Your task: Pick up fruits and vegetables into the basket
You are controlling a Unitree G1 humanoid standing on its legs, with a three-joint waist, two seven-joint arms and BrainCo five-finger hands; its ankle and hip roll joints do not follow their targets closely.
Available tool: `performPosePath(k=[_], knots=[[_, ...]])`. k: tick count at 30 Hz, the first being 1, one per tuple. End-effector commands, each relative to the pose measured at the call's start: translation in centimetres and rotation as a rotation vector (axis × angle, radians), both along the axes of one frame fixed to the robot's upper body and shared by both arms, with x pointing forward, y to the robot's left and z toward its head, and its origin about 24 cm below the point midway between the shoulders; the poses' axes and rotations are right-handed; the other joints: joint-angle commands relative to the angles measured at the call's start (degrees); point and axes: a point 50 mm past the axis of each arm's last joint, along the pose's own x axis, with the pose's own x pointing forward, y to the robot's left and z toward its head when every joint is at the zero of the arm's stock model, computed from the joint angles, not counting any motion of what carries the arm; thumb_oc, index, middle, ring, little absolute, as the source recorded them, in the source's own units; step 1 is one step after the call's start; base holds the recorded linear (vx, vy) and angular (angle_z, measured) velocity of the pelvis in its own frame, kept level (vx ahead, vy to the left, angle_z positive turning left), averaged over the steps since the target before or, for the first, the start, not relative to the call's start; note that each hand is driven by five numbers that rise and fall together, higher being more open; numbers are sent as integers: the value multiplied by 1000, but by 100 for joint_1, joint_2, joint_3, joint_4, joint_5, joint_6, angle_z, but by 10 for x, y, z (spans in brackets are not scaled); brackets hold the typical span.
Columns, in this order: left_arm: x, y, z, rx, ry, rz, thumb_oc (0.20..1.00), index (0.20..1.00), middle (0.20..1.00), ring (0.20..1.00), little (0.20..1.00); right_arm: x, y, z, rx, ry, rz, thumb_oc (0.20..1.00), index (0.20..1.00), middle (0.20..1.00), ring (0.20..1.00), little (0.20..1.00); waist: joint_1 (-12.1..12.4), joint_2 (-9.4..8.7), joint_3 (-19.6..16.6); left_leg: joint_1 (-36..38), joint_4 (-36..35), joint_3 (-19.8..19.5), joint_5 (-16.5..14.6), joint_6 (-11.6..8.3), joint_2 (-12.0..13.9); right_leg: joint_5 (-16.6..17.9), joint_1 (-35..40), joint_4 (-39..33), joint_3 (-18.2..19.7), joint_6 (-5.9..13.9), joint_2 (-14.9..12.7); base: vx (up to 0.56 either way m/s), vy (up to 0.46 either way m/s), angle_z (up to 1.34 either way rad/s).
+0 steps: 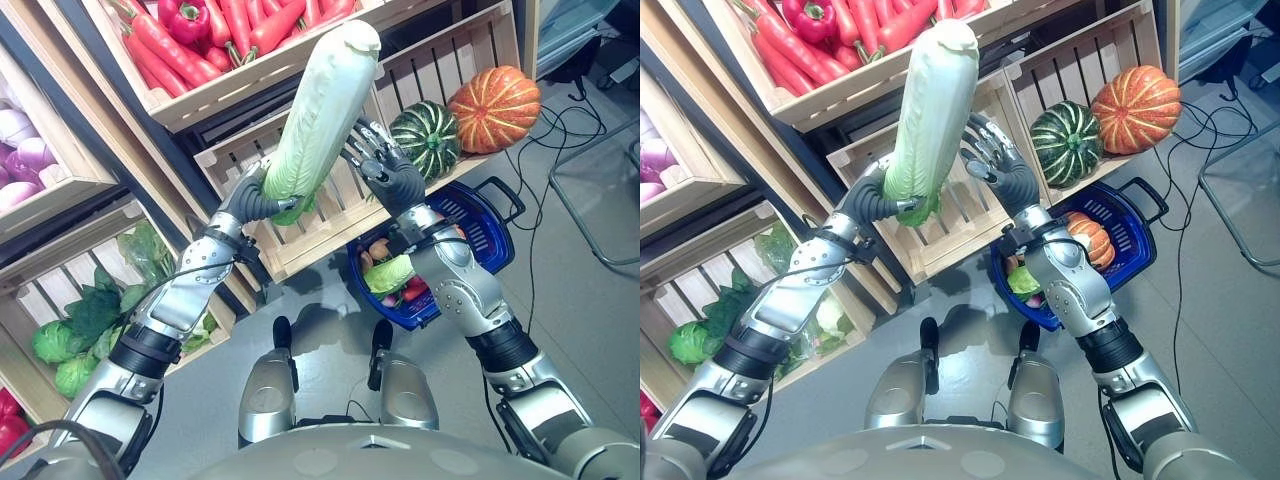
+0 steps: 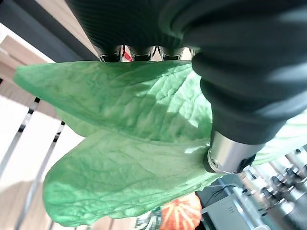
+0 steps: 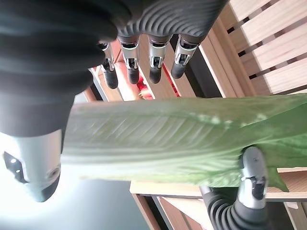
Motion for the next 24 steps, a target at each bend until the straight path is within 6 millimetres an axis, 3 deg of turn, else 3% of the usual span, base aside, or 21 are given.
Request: performPosePath(k=[1, 10, 24], knots=[[-1, 3, 35, 57, -226, 1, 200, 200, 200, 200, 200, -15, 18, 45, 72, -196, 101, 1000, 1000, 1000, 1000, 1000, -45, -322, -40, 154, 550, 100, -532, -2, 42, 155, 451, -222, 355, 482, -506, 0, 0, 0], [-6, -9, 47, 234, -452, 18, 200, 200, 200, 200, 200, -11, 19, 48, 153, -165, 30, 1000, 1000, 1000, 1000, 1000, -21, -347, 7, 138, 522, 93, -524, -15, 48, 177, 431, -233, 324, 493, -516, 0, 0, 0], [-12, -25, 38, 435, -590, -19, 200, 200, 200, 200, 200, -10, 21, 48, 253, -115, 35, 1000, 1000, 1000, 1000, 1000, 4, -386, 51, 139, 502, 131, -518, -25, 65, 233, 419, -256, 278, 515, -530, 0, 0, 0]])
